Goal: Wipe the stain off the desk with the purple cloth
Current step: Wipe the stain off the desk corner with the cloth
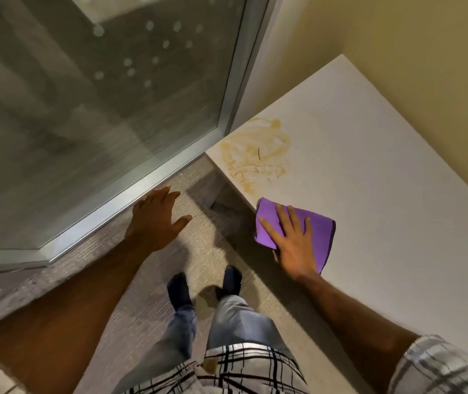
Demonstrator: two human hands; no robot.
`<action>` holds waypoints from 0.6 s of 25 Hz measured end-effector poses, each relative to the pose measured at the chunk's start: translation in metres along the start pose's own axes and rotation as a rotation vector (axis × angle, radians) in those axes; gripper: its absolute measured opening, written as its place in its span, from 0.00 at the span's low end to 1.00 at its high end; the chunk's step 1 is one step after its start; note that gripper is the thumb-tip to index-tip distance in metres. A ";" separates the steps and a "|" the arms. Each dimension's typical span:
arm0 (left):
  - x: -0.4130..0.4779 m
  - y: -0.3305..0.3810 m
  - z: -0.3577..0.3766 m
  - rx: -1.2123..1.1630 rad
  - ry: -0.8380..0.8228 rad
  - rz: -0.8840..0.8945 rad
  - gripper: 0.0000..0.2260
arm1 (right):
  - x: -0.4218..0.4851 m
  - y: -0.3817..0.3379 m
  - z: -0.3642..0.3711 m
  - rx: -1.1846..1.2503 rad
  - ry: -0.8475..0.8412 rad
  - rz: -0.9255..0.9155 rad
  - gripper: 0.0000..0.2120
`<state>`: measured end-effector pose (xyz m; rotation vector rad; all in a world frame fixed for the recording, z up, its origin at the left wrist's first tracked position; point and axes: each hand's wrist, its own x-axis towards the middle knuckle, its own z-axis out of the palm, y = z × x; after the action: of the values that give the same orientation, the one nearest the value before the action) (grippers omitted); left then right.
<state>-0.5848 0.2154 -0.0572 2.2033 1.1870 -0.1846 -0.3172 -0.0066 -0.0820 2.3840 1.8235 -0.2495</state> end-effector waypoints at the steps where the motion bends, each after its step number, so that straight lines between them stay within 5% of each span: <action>1: 0.000 -0.003 0.001 -0.006 -0.012 -0.010 0.32 | -0.003 0.000 0.001 -0.023 -0.012 0.008 0.47; 8: -0.006 -0.022 0.008 -0.072 -0.051 -0.039 0.30 | 0.045 -0.025 -0.009 -0.132 -0.105 -0.094 0.46; 15: -0.014 -0.028 -0.012 -0.029 0.121 0.105 0.28 | 0.003 -0.011 -0.014 -0.170 -0.221 0.006 0.48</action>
<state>-0.6172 0.2239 -0.0548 2.2716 1.1273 0.0097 -0.3268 0.0019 -0.0686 2.1535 1.6678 -0.3286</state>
